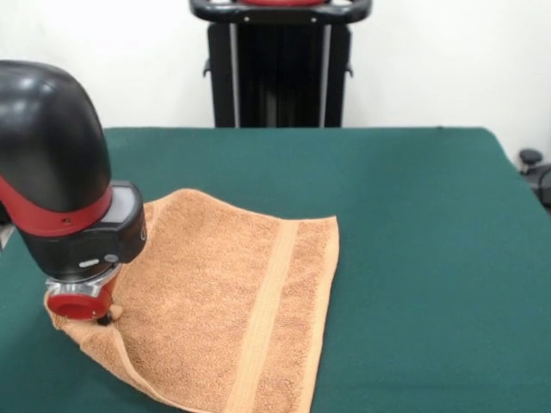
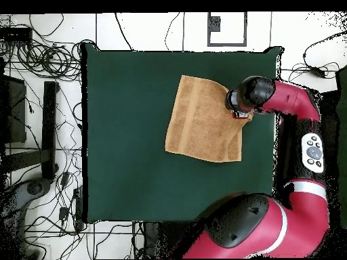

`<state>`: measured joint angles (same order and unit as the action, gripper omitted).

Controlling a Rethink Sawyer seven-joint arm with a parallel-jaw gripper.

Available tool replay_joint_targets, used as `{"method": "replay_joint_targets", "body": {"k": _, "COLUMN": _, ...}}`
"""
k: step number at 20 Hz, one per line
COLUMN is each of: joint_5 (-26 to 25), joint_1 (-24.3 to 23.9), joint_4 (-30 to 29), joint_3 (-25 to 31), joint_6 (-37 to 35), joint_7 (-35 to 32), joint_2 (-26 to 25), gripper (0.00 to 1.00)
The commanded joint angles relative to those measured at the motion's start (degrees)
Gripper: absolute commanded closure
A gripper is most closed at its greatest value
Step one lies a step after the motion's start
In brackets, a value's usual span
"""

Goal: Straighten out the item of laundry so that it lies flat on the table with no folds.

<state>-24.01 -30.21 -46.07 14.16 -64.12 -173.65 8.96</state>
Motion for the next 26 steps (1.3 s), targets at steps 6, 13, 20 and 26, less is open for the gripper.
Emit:
{"method": "replay_joint_targets", "body": {"k": 6, "joint_5": 1.29, "joint_1": 1.79, "joint_4": 2.27, "joint_3": 4.58, "joint_6": -2.18, "joint_7": 17.96, "joint_2": -1.18, "gripper": 1.00}}
{"method": "replay_joint_targets", "body": {"k": 13, "joint_5": 1.11, "joint_1": 2.41, "joint_4": 3.30, "joint_3": 4.20, "joint_6": -2.40, "joint_7": 17.86, "joint_2": -1.36, "gripper": 1.00}}
{"method": "replay_joint_targets", "body": {"k": 20, "joint_5": 0.40, "joint_1": 2.19, "joint_4": 5.86, "joint_3": 4.17, "joint_6": -4.30, "joint_7": 20.41, "joint_2": -1.97, "gripper": 1.00}}
{"method": "replay_joint_targets", "body": {"k": 26, "joint_5": -0.48, "joint_1": 0.67, "joint_4": 6.49, "joint_3": 4.88, "joint_6": -1.09, "joint_7": 24.74, "joint_2": -3.86, "gripper": 1.00}}
